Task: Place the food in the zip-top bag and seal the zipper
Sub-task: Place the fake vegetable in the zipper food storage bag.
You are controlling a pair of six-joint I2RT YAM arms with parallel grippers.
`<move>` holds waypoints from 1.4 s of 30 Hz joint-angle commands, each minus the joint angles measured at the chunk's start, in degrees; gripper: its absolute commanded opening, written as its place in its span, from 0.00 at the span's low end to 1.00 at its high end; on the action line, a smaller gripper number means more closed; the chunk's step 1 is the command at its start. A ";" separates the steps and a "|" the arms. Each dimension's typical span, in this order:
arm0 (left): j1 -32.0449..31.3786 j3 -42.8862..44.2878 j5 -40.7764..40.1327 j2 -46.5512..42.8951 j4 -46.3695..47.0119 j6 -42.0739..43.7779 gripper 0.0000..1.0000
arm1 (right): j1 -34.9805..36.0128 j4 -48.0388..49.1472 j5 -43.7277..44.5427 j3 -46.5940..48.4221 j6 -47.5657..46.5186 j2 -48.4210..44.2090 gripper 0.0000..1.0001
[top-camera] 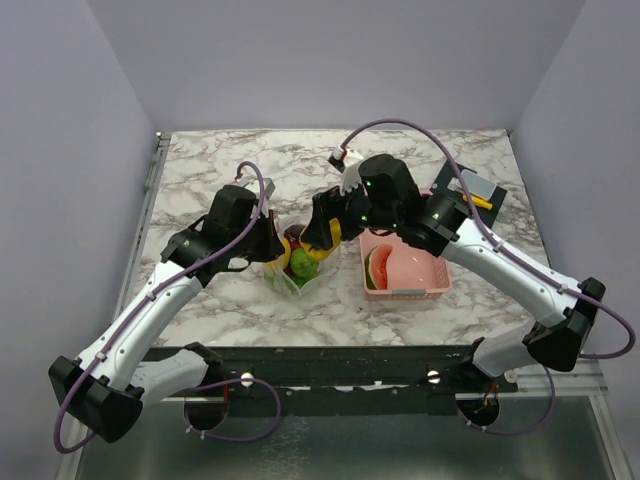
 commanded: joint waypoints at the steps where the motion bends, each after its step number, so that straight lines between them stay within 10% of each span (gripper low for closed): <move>1: -0.26 2.01 -0.26 -1.23 -1.10 -0.01 0.00 | 2.36 -0.99 2.59 0.11 1.44 2.93 0.42; 18: -0.31 1.53 0.66 -1.56 -0.62 -0.34 0.00 | 5.48 -5.35 12.70 -1.25 9.13 11.00 0.51; 31: -0.29 0.65 1.03 -1.80 0.05 -0.77 0.00 | 8.38 -8.14 16.98 0.73 11.60 11.53 1.00; 42: -0.31 0.70 0.99 -1.56 -0.02 -0.70 0.00 | 8.38 -10.33 20.97 3.88 12.36 6.68 1.00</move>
